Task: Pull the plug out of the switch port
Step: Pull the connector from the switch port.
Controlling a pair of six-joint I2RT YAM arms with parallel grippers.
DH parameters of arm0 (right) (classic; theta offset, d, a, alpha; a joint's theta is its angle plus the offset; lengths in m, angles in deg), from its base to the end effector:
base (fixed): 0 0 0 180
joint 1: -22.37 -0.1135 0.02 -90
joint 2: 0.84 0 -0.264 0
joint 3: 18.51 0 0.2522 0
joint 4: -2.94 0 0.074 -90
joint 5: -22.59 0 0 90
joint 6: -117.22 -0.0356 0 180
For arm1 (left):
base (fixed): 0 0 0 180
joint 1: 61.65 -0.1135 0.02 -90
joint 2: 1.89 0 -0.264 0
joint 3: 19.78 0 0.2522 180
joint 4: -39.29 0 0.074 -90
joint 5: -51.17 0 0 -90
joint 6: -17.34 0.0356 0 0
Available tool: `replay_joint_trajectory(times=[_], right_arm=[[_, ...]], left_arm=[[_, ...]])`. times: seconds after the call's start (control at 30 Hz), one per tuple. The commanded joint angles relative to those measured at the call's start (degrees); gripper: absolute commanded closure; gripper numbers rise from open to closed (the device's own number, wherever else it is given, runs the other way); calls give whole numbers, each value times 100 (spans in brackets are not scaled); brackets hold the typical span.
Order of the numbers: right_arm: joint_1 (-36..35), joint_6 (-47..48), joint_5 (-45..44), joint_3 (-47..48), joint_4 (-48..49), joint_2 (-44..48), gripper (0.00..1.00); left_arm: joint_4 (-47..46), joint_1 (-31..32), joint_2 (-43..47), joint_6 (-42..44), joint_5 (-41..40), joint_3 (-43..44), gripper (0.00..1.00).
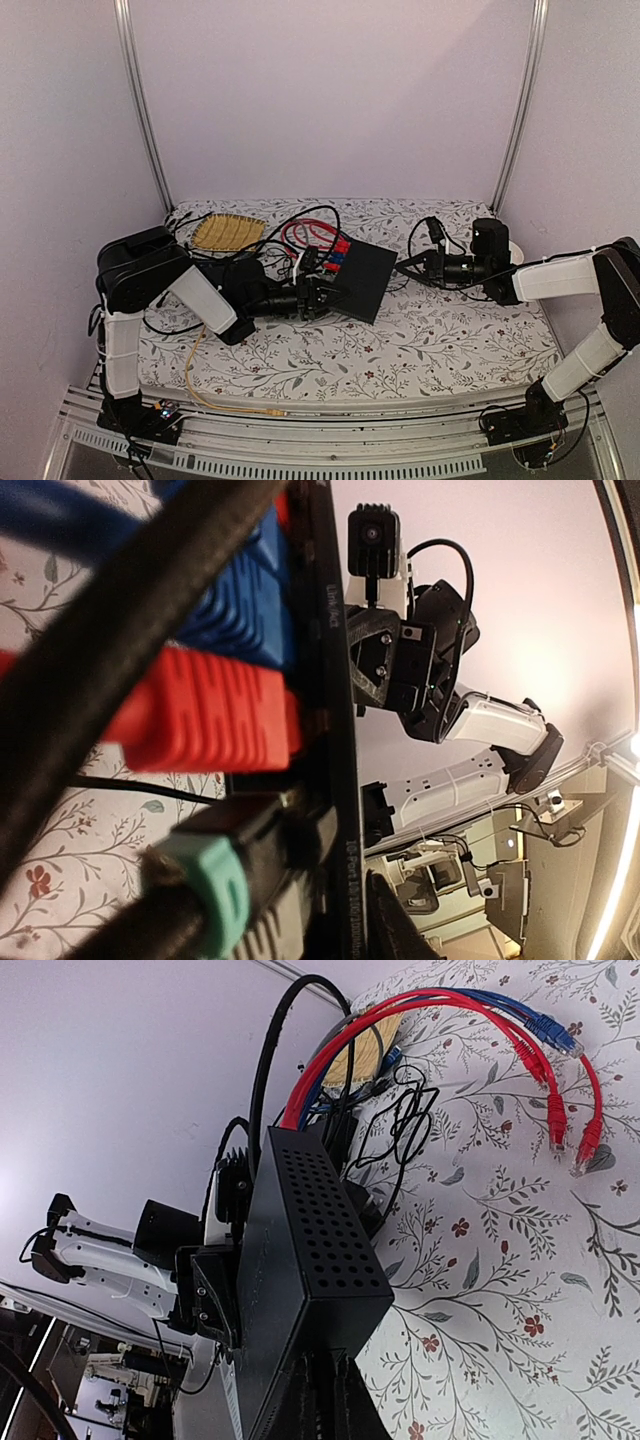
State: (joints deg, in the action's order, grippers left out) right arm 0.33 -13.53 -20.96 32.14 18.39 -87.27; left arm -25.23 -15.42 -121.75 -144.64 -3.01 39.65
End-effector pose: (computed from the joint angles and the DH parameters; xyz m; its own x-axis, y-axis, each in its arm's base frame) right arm 0.2689 0.1367 0.1953 -0.8239 0.1516 -0.5460 -0.4629 0.3757 0.8029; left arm 0.2468 -0.2877 0.1304 -0.9256 -0.1485 -0.3483 0.3530 -0.0059 -0.9356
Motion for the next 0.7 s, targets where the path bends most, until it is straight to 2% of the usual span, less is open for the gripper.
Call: replay_joint_trajectory(times=[0.0,0.27,0.67], right_arm=[[288,-15,-152,-91,-100,101,98],[284,-52,-294,8,-56,-16,98],[288,75,-680,-99,-52,-54,98]], left_arm=[[-889,-379,202,166,-987,36,100],[-827,-126,30,114,-1152,251,100],[-1119,126,-118,-313,-1997,148,100]])
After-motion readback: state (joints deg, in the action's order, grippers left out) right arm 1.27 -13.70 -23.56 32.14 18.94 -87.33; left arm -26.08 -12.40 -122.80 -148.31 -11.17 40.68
